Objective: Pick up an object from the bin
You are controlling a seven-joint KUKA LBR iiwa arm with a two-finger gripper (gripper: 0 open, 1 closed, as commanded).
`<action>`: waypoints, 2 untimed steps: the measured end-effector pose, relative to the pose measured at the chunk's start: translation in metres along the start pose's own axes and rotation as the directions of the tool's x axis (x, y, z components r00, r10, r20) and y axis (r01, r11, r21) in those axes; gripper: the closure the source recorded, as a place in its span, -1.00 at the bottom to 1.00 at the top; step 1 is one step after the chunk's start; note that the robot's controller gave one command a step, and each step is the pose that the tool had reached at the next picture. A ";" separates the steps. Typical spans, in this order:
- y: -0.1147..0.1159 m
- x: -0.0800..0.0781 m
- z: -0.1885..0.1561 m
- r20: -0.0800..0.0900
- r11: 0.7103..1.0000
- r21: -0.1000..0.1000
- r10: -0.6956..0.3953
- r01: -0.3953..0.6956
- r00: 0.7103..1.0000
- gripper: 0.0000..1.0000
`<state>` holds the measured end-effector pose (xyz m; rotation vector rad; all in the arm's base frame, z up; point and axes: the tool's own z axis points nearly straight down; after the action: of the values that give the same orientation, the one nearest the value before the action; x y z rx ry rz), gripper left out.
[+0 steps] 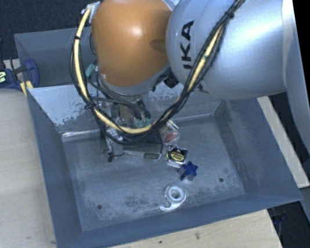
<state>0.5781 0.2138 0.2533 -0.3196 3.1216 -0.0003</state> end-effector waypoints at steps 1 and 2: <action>-0.024 0.020 -0.011 -0.003 0.999 -0.003 0.042 -0.042 0.999 -1.00; -0.037 0.015 0.007 0.001 0.970 -0.001 0.242 -0.242 0.970 -1.00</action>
Offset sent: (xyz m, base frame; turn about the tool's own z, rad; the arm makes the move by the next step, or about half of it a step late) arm 0.0066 -0.0371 -0.0605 -0.1609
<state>0.5708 0.1747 0.2465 0.0637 3.1361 0.0015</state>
